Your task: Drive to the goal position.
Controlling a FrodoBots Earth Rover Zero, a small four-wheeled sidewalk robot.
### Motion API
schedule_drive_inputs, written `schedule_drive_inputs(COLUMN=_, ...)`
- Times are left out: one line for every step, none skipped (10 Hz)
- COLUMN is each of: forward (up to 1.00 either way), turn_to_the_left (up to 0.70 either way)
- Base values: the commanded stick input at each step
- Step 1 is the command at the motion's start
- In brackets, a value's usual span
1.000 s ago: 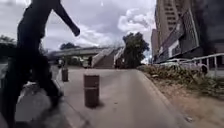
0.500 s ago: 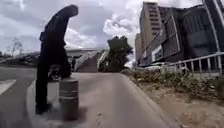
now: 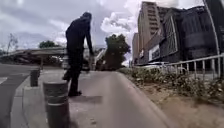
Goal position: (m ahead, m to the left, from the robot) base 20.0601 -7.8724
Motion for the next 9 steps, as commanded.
schedule_drive_inputs(forward=0.45, turn_to_the_left=0.00)
schedule_drive_inputs(forward=0.45, turn_to_the_left=0.00)
schedule_drive_inputs(forward=0.45, turn_to_the_left=0.00)
schedule_drive_inputs(forward=0.45, turn_to_the_left=0.00)
schedule_drive_inputs(forward=0.45, turn_to_the_left=0.00)
schedule_drive_inputs(forward=0.45, turn_to_the_left=0.00)
schedule_drive_inputs(forward=0.45, turn_to_the_left=0.00)
schedule_drive_inputs(forward=0.45, turn_to_the_left=0.00)
schedule_drive_inputs(forward=0.45, turn_to_the_left=0.00)
